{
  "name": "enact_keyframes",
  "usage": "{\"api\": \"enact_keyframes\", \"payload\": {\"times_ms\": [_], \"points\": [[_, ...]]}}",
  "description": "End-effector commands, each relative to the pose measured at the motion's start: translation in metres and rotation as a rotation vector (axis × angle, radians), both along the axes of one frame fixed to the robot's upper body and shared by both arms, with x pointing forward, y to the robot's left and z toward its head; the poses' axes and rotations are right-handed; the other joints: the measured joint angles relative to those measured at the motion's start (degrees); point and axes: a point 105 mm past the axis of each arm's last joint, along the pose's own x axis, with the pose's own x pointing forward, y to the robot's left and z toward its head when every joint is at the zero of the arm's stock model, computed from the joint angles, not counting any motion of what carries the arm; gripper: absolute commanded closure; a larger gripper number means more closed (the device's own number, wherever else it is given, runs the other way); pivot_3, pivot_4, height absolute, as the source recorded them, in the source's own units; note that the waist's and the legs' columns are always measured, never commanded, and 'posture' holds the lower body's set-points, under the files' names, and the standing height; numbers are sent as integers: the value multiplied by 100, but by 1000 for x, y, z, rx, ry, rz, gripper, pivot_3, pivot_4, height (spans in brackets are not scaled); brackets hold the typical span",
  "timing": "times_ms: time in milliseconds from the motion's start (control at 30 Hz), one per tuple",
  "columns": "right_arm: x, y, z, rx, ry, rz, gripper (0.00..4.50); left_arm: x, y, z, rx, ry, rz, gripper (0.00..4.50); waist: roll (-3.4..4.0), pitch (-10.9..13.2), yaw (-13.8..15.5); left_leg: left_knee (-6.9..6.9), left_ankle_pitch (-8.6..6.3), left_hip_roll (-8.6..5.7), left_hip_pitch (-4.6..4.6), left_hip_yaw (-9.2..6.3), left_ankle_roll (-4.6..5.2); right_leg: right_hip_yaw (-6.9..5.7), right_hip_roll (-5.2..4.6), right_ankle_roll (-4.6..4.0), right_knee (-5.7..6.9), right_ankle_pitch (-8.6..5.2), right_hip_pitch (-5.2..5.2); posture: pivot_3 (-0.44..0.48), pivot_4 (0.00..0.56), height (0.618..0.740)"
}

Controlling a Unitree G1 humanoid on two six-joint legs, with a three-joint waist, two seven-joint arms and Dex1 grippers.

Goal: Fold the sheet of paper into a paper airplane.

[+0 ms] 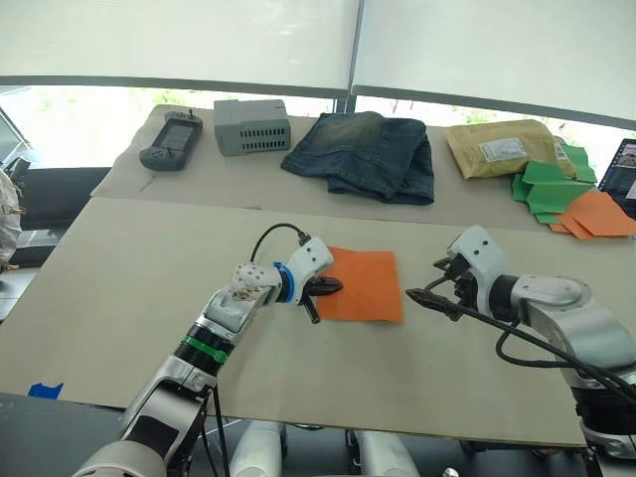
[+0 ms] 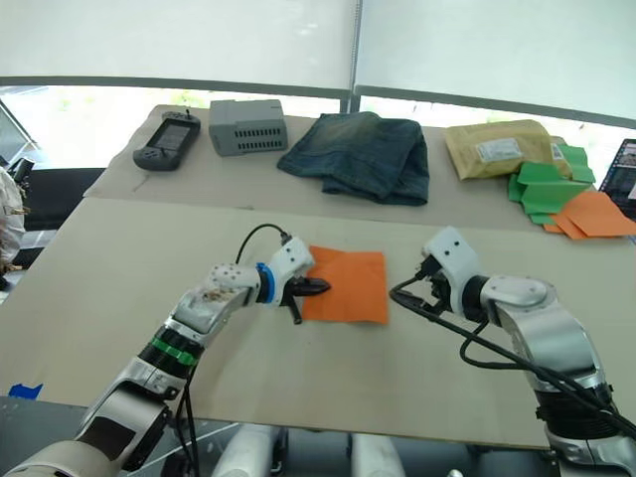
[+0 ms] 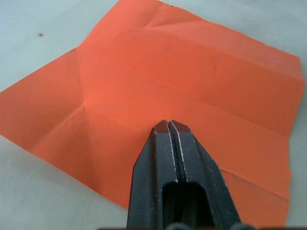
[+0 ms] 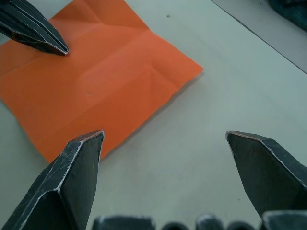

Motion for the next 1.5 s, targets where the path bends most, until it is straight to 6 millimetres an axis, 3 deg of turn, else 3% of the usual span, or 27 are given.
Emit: {"api": "enact_keyframes", "payload": {"times_ms": [33, 67, 167, 300, 433, 533, 767, 900, 1200, 1333, 1500], "points": [[5, -5, 1, -36, -38, 5, 0, -6, -1, -18, 64, 49, -10, 4487, 0, -2, 0, 0, 0, 0, 1, 0, 0, 0, 0, 1, -1, 0, 2, 0, 150, 728], [8, -6, -2, -47, -37, 9, 0, -5, -1, -18, 65, 49, -6, 4487, 1, -2, -1, 0, 0, 0, 2, 0, 0, 0, 0, 1, -2, 0, 3, 0, 150, 728], [16, -9, -3, -67, -56, 28, 813, -5, 0, -19, 63, 53, 0, 4500, 4, -4, 0, 0, 0, -2, 1, 0, 0, 0, -1, 2, -4, 1, 3, 0, 150, 728], [31, -13, -4, -182, -110, 74, 2233, -6, 3, -20, 55, 58, 14, 4500, 6, -5, -12, 0, 1, -4, 2, 2, 1, 3, -2, 7, -5, 3, 3, 0, 150, 728], [41, -4, -12, -196, -105, 148, 3687, -6, 4, -21, 47, 61, 30, 4500, 6, -5, -26, -1, 1, -3, 1, 0, 1, 2, -1, 7, -8, 3, 3, 0, 150, 728], [45, 4, -21, -181, -81, 201, 4464, -6, 4, -20, 42, 61, 39, 4500, 8, -6, -31, -2, 1, -2, 0, 0, 2, 2, 0, 6, -14, 4, 4, 0, 150, 728], [42, 8, -36, -156, -37, 320, 4464, -7, 4, -17, 35, 57, 36, 4500, 12, -8, -48, -2, 1, -1, 1, 1, 2, 3, -1, 11, -27, 13, 10, 0, 150, 728], [40, 16, -35, -41, -9, 354, 4464, -6, 5, -18, 40, 55, 42, 4500, 12, -9, -56, -3, 1, 0, 1, 0, 2, 3, 0, 12, -35, 16, 13, 0, 150, 728], [38, 26, -21, 166, -2, 370, 4464, -5, 5, -18, 33, 48, 50, 4500, 14, -9, -55, -2, 1, -1, -2, 0, 2, 4, -1, 5, -41, 28, 14, 0, 150, 728], [38, 36, -1, 307, -12, 384, 4464, -5, 7, -19, 39, 48, 55, 4500, 14, -10, -71, -2, 1, 0, -2, 1, 2, 4, -1, 4, -44, 31, 14, 0, 150, 728], [31, 54, 9, 373, 0, 450, 4464, -4, 6, -19, 37, 44, 57, 4500, 17, -11, -78, -2, 1, 0, -2, 0, 2, 4, -1, 6, -43, 30, 14, 0, 150, 728]]}}
